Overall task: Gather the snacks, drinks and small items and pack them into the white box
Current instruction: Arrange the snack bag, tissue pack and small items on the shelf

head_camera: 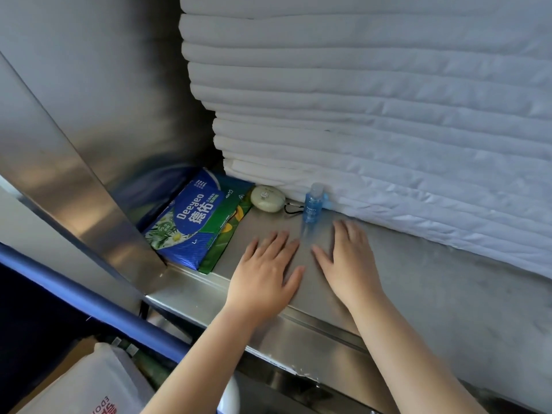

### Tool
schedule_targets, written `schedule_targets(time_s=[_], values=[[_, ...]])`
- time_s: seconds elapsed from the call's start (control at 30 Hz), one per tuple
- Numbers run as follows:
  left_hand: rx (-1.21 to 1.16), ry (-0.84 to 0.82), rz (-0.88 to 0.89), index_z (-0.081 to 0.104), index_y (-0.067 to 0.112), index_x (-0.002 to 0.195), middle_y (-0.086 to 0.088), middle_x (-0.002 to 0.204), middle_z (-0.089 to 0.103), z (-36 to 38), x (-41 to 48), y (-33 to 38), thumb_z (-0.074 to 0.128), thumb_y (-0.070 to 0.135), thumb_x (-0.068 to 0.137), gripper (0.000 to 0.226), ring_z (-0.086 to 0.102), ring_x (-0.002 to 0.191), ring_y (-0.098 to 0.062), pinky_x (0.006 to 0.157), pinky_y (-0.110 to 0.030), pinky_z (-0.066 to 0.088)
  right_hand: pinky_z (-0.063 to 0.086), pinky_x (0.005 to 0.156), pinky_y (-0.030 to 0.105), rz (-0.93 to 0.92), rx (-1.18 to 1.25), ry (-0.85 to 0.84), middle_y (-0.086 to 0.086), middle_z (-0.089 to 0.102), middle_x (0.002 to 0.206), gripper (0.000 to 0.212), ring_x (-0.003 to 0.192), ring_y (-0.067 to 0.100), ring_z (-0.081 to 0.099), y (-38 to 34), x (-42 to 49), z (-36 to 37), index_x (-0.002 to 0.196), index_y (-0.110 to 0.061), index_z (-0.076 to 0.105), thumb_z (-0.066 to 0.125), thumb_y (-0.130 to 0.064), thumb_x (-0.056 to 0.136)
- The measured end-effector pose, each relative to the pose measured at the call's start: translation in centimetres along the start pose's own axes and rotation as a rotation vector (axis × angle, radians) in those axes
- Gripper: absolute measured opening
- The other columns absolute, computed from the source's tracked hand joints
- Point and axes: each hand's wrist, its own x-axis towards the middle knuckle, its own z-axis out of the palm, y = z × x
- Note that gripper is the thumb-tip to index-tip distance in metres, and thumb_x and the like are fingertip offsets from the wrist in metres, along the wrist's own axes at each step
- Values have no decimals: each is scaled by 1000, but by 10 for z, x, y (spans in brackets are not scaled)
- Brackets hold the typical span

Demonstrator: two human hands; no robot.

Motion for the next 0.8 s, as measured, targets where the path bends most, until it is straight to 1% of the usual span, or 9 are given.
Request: schedule_targets(time_s=[0.03, 0.1, 0.17, 0.23, 0.37, 0.5, 0.6, 0.7, 0.8], values=[[31, -24, 5, 26, 30, 147, 5, 156, 19, 2, -1, -1, 22, 57, 94, 60, 11, 144, -11, 112, -28, -8, 11, 114, 30, -27, -106, -59, 9, 25, 154, 69, 142, 24, 17, 4, -10, 1, 147, -9, 25, 40, -51, 93], [79, -67, 15, 15, 30, 150, 6, 158, 8, 4, 1, -3, 18, 59, 94, 63, 1, 145, -12, 111, -33, -13, -1, 116, 31, -62, -212, -172, 4, 5, 159, 71, 146, 18, 0, 11, -22, 2, 151, -16, 10, 19, -57, 93], [102, -86, 14, 9, 31, 150, 6, 158, 3, 8, 3, -3, 15, 62, 92, 66, -3, 145, -13, 111, -38, -15, -6, 116, 32, -65, -235, -207, 2, -4, 159, 72, 146, 17, -7, 13, -23, 2, 151, -19, 3, 9, -59, 91], [105, -85, 8, 8, 31, 150, 5, 158, 3, 11, 2, -3, 14, 63, 91, 68, -3, 145, -14, 112, -40, -14, -7, 115, 32, -67, -244, -199, 2, -5, 159, 74, 145, 16, -8, 13, -22, 4, 151, -19, 2, 4, -59, 89], [101, -79, -6, 13, 31, 149, 4, 158, 10, 12, 1, -3, 19, 61, 92, 65, 3, 145, -15, 114, -43, -5, -5, 115, 33, -63, -256, -199, 3, -2, 159, 71, 146, 17, -5, 13, -26, 3, 151, -20, 5, 9, -58, 91], [93, -47, -24, 20, 29, 148, 3, 157, 16, 8, -7, 6, 22, 54, 95, 59, 8, 145, -17, 114, -44, -1, -2, 117, 35, -43, -229, -177, 3, 1, 159, 64, 146, 19, -4, 12, -47, -5, 151, -22, 6, 13, -54, 96], [119, 1, -13, 27, 29, 146, 2, 156, 22, 6, -34, 19, 17, 52, 96, 57, 13, 144, -20, 114, -45, 4, -2, 116, 35, -23, -210, -153, 2, 3, 159, 60, 146, 18, -3, 13, -78, -11, 151, -23, 7, 12, -50, 98], [80, 8, -4, 25, 32, 147, 3, 156, 21, 3, -69, 38, 8, 57, 94, 61, 10, 145, -21, 115, -46, 3, -3, 116, 34, -16, -213, -135, 3, 1, 159, 59, 146, 20, -3, 16, -120, -20, 151, -23, 3, 15, -48, 99], [7, -23, -16, 25, 33, 146, 4, 157, 16, 0, -107, 61, 16, 60, 93, 61, 6, 145, -19, 115, -45, 9, 0, 116, 34, -32, -222, -149, 3, -2, 159, 63, 146, 21, -4, 22, -167, -36, 151, -23, 3, 26, -48, 99]])
